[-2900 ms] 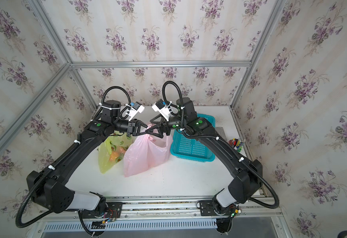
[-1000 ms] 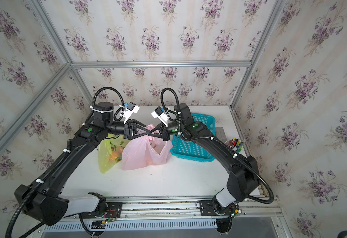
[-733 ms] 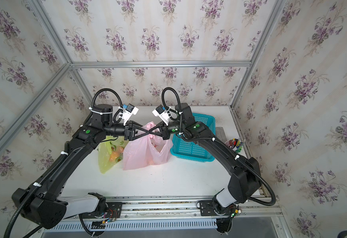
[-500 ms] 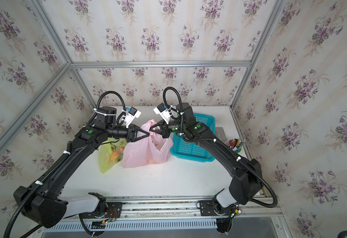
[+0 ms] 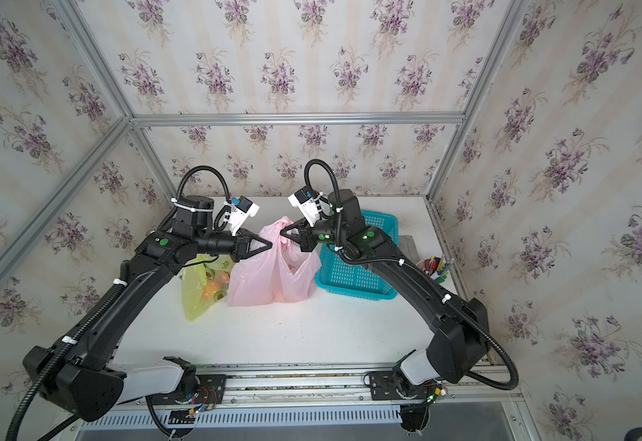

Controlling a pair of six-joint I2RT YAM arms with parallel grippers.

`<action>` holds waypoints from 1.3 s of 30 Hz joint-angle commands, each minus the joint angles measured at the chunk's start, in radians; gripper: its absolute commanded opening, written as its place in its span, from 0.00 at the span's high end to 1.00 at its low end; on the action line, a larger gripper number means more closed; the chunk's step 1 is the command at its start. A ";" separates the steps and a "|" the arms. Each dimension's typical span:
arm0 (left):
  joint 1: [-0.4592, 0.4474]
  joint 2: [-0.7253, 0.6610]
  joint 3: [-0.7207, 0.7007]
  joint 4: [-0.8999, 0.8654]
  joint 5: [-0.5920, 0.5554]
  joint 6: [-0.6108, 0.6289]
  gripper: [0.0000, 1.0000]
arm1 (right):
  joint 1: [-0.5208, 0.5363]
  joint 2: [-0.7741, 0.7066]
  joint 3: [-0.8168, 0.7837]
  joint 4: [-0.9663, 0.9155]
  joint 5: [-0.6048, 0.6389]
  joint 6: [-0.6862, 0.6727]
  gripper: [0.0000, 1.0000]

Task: Place the peach into a plastic bag & tie a knot
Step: Cross the plastic bag at the center of the board.

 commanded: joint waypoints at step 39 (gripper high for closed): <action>0.000 0.034 0.035 -0.020 0.039 0.001 0.93 | 0.000 -0.011 -0.001 0.012 0.129 0.007 1.00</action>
